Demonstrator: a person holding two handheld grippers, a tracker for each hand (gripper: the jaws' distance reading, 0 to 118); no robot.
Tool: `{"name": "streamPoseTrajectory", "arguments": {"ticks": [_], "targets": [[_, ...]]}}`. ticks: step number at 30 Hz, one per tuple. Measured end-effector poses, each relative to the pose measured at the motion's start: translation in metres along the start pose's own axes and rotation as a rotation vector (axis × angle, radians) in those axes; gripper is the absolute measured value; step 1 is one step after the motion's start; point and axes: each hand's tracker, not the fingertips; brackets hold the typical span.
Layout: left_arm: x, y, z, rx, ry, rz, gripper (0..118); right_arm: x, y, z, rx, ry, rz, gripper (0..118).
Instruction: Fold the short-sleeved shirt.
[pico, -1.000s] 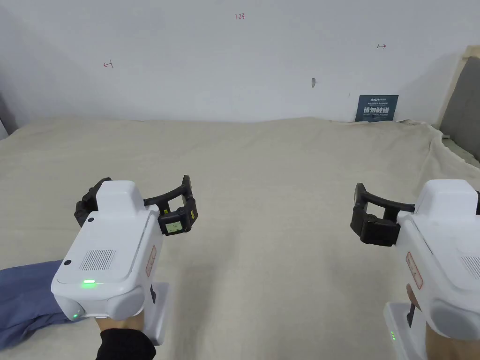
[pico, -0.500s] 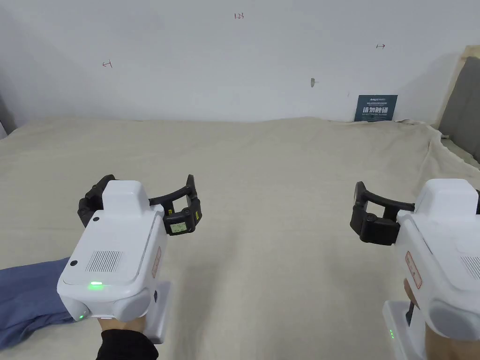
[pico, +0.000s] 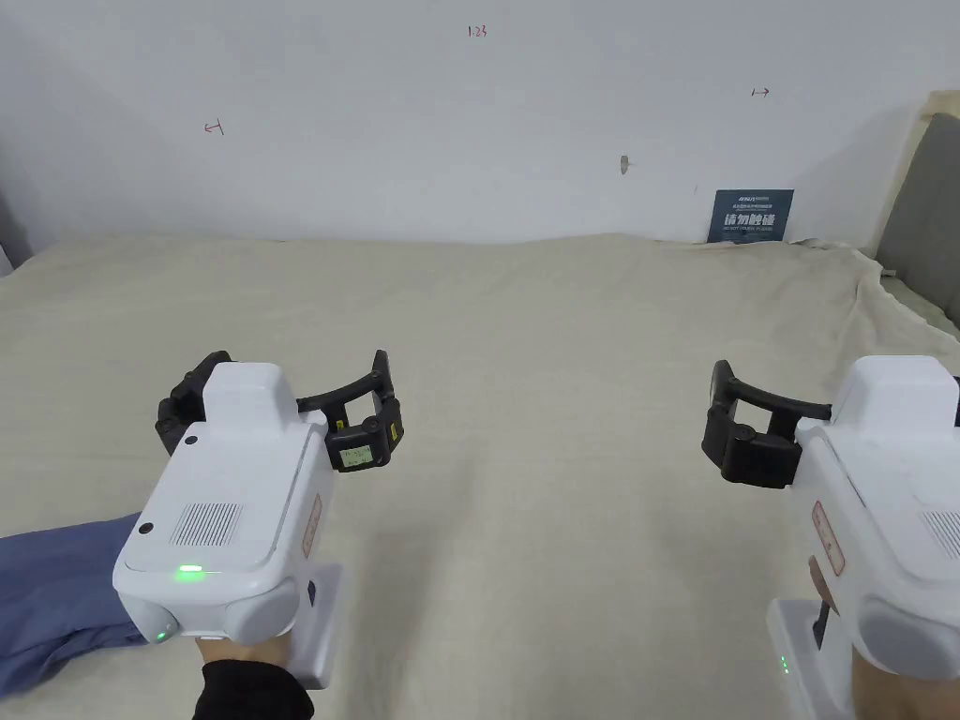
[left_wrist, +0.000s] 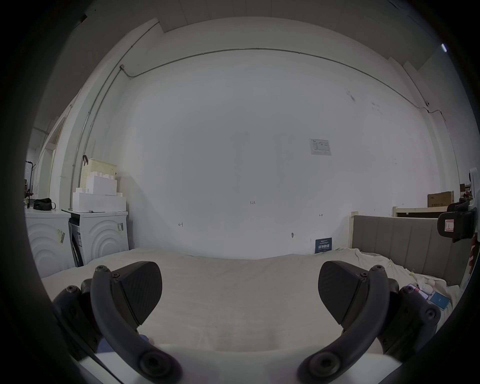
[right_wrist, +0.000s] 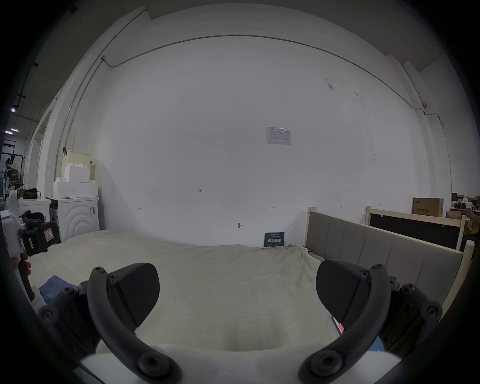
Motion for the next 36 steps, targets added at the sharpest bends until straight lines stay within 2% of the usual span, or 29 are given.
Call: {"name": "streamPoseTrajectory", "arguments": {"ticks": [36], "targets": [[0.0006,-0.0013,0.001,-0.01,-0.011,0.014,118,-0.0056,0.0019,-0.0005,-0.011,-0.02,0.031,118]]}}
